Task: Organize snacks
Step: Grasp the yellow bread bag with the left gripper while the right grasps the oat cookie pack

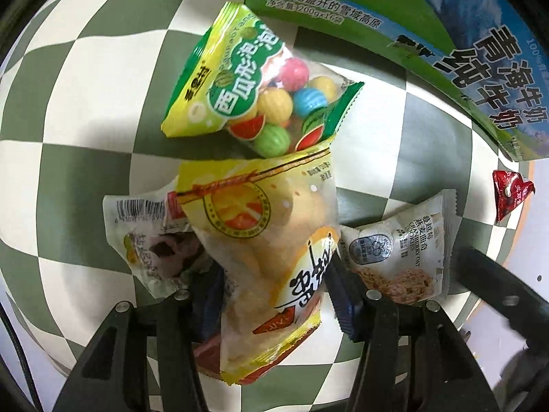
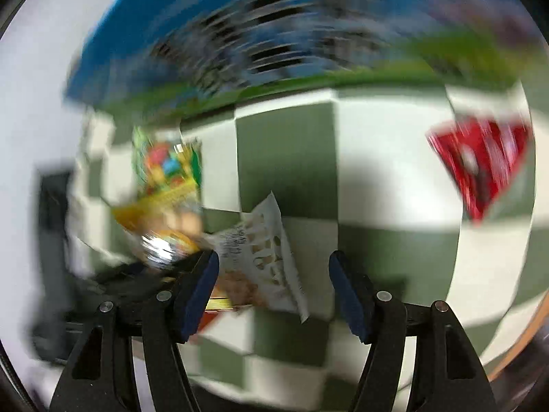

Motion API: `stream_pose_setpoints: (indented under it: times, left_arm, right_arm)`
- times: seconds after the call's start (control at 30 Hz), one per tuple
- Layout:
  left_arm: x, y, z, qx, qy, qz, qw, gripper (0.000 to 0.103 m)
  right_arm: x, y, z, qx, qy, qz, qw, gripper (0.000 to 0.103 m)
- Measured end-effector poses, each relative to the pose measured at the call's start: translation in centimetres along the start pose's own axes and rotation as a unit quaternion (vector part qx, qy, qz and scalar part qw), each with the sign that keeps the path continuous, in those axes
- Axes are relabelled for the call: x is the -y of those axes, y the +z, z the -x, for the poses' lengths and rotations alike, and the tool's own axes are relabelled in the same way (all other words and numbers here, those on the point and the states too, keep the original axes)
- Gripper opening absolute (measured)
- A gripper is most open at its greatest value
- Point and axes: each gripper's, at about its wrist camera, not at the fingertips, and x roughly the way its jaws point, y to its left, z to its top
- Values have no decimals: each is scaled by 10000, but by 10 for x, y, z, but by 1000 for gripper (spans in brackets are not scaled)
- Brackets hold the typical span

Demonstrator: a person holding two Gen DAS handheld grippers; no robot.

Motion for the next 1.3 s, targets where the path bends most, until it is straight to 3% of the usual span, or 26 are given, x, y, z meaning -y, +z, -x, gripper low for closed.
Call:
stream_pose_setpoints:
  times: [0.07, 0.23, 0.37, 0.47, 0.53, 0.6, 0.67, 0.73, 0.8, 0.93, 1.0, 1.17, 1.3]
  left_arm:
    - [-5, -24, -5, -4, -17, 5, 10000, 52]
    - [-7, -14, -5, -61, 11, 67, 10000, 49]
    - [-6, -5, -5, -99, -48, 91, 9999, 51]
    - [-9, -4, -8, -95, -38, 82, 9999, 51]
    - [-7, -3, -5, -107, -83, 119, 9998, 51]
    - [-9, -5, -3, -118, -139, 140, 9997, 51]
    - [-13, -8, -2, -142, -172, 136, 9997, 51]
    - [-16, -10, -3, -154, -172, 108, 9997, 51]
    - [-15, -13, -3, -138, -167, 112, 9997, 51]
    - [-18, -20, -1, -68, -172, 179, 9997, 51]
    - [-19, -24, -2, -56, -165, 214, 9996, 51]
    - [-31, -35, -2, -78, -273, 368, 9989, 52]
    - [-36, -39, -5, -80, -245, 371, 9990, 52]
  right_arm:
    - [14, -4, 0, -150, 433, -557, 9974, 69]
    - [28, -22, -31, -997, 1381, -1721, 9702, 69]
    - [22, -16, -42, -703, 1391, -1902, 9693, 69]
    - [11, 0, -35, -506, 1345, -1572, 9770, 69]
    - [-15, 11, -19, -229, 990, -608, 9930, 69]
    - [-51, 11, -8, -71, 531, 953, 9940, 69]
    - [-72, 0, -5, -246, 157, 2249, 9739, 69]
    - [-85, -17, -7, -465, -463, 3575, 9316, 69]
    - [-99, -37, -21, -747, -931, 4671, 8761, 69]
    - [-117, -66, -58, -1234, -1537, 5913, 7820, 69]
    - [-122, -74, -74, -1410, -1708, 6279, 7461, 70]
    - [-147, -57, -91, -1797, -1408, 6481, 7265, 70]
    - [-158, -43, -96, -1979, -1067, 6482, 7275, 70]
